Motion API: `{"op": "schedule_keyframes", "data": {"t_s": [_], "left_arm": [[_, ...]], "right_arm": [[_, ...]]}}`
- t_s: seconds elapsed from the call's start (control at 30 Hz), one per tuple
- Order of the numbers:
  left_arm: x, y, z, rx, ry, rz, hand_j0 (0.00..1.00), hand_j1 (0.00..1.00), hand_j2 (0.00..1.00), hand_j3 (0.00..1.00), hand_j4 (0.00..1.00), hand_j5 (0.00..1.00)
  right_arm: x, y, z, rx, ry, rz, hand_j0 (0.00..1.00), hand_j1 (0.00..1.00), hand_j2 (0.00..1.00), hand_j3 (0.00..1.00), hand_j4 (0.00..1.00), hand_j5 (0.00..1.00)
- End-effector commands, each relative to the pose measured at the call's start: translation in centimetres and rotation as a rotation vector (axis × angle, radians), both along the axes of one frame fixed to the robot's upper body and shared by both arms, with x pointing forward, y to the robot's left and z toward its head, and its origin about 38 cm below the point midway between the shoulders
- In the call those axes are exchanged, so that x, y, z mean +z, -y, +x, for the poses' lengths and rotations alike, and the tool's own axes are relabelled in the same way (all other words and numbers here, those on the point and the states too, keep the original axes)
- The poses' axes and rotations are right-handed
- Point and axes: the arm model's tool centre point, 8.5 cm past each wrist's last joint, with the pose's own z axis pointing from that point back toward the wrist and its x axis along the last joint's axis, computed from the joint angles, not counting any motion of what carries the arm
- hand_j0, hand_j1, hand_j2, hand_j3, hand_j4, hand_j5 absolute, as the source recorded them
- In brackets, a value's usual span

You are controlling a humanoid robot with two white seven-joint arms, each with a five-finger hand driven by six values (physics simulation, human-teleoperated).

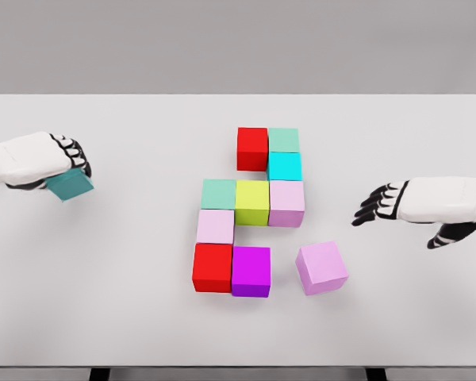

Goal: Assemble the squares on the desktop into the number 2

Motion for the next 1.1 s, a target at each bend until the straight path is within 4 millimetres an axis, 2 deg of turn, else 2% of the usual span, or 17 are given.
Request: {"op": "schedule_keyframes", "data": {"t_s": [0.0, 0.1, 0.17, 0.23, 0.27, 0.33, 0.4, 0.47, 0.6, 0.73, 1.07], "left_arm": [[-1.3, 0.5, 0.6, 0.019, -0.035, -0.014, 0.58, 0.58, 0.58, 0.58, 0.58, 0.58], [-1.3, 1.0, 1.7, 0.031, -0.037, -0.03, 0.58, 0.58, 0.58, 0.58, 0.58, 0.58], [-1.1, 1.7, 2.5, 0.027, -0.024, -0.044, 0.58, 0.58, 0.58, 0.58, 0.58, 0.58], [-1.4, 2.3, 3.1, 0.034, -0.035, -0.046, 0.59, 0.59, 0.59, 0.59, 0.59, 0.59], [-1.5, 2.7, 3.4, 0.03, -0.039, -0.046, 0.59, 0.59, 0.59, 0.59, 0.59, 0.59], [-1.2, 2.6, 3.8, 0.035, -0.036, -0.044, 0.59, 0.59, 0.59, 0.59, 0.59, 0.59], [-1.3, 3.1, 4.3, 0.036, -0.038, -0.054, 0.59, 0.59, 0.59, 0.59, 0.59, 0.59], [-1.2, 3.5, 4.7, 0.037, -0.039, -0.059, 0.59, 0.59, 0.59, 0.59, 0.59, 0.59], [-0.6, 4.0, 5.4, 0.035, -0.028, -0.07, 0.59, 0.59, 0.59, 0.59, 0.59, 0.59], [0.0, 4.7, 6.5, 0.037, -0.015, -0.092, 0.59, 0.59, 0.59, 0.59, 0.59, 0.59], [0.0, 8.6, 9.6, 0.039, -0.053, -0.149, 0.59, 0.59, 0.59, 0.59, 0.59, 0.59]], "right_arm": [[1.4, 2.7, -0.5, -0.068, 0.003, -0.034, 1.0, 1.0, 1.0, 1.0, 1.0, 1.0], [-0.6, 4.6, -0.5, -0.109, -0.054, -0.106, 1.0, 1.0, 1.0, 1.0, 1.0, 1.0], [-2.2, 4.9, -0.5, -0.093, -0.087, -0.184, 1.0, 1.0, 1.0, 1.0, 1.0, 1.0], [-2.8, 5.1, -0.4, -0.061, -0.061, -0.279, 1.0, 1.0, 1.0, 1.0, 1.0, 1.0], [-3.6, 4.8, -0.3, -0.025, -0.049, -0.34, 1.0, 1.0, 1.0, 1.0, 1.0, 1.0], [-3.8, 4.0, 0.3, 0.011, 0.02, -0.359, 1.0, 1.0, 1.0, 1.0, 1.0, 1.0], [-3.7, 3.4, 0.0, 0.031, 0.023, -0.355, 1.0, 1.0, 1.0, 1.0, 1.0, 1.0], [-3.6, 1.7, -0.8, 0.089, 0.031, -0.339, 1.0, 1.0, 1.0, 1.0, 1.0, 1.0], [-5.3, -0.5, -0.6, 0.156, 0.019, -0.33, 1.0, 1.0, 1.0, 1.0, 1.0, 1.0], [-5.6, -1.6, -0.5, 0.18, 0.019, -0.315, 1.0, 1.0, 1.0, 1.0, 1.0, 1.0], [-5.9, -3.3, -0.5, 0.21, 0.009, -0.265, 1.0, 1.0, 1.0, 1.0, 1.0, 1.0]]}}
